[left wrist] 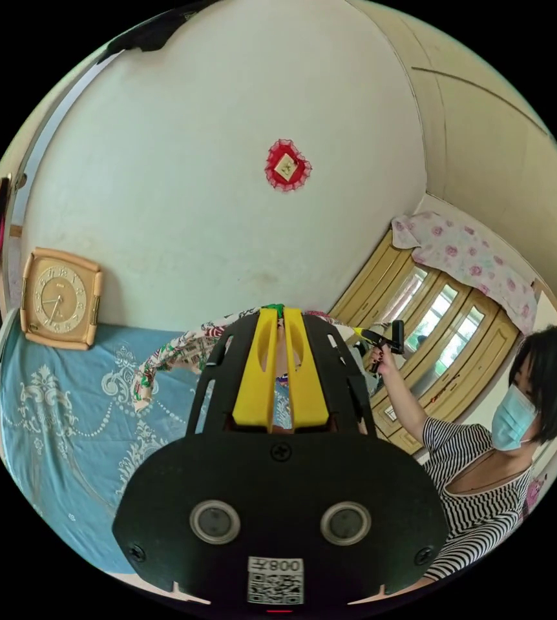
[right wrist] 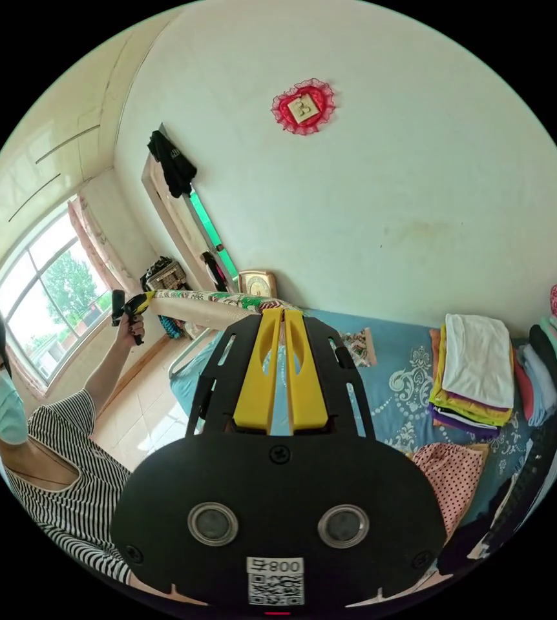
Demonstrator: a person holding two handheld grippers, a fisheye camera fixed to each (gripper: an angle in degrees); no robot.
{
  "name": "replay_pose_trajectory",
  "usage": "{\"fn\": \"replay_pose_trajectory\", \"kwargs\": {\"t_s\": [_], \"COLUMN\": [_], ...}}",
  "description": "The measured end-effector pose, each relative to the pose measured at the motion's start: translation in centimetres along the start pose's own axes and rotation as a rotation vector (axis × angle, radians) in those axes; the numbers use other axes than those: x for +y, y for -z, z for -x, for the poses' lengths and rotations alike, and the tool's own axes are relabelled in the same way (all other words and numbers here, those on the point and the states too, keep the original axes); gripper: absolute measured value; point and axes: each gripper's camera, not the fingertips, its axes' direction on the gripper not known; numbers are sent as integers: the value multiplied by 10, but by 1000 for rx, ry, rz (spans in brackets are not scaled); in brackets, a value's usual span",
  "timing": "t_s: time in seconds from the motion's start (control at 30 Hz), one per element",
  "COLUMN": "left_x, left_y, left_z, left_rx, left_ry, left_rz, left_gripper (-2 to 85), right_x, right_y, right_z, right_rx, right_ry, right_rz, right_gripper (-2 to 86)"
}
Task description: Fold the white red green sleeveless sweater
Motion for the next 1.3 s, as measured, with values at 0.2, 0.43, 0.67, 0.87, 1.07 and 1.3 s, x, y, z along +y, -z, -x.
{"fn": "replay_pose_trajectory", "kwargs": {"t_s": [0.2, 0.43, 0.67, 0.87, 1.07, 1.3], "left_x": [133, 366, 497, 516, 539, 572], "left_y": [0, -52, -71, -72, -76, -64], "left_z": [6, 77, 107, 114, 120, 134], "left_rx": [13, -42, -60, -72, -87, -70], "left_ry": [138, 593, 874, 884, 893, 962], "left_rz": [166, 456, 467, 435, 432, 351], "left_gripper": [19, 18, 18, 21, 24, 27], "right_x": [135, 339, 420, 431, 452, 467], "right_y": [-34, -130, -171, -180, -185, -175], "right_z": [-10, -71, -91, -103, -113, -129], "right_rx": [-56, -85, -34, -26, -55, -81], "right_ry": [-109, -491, -649, -707, -788, -855], "right_rz": [187, 546, 711, 704, 659, 568], "right_gripper": [4, 4, 3, 4, 4, 2]}}
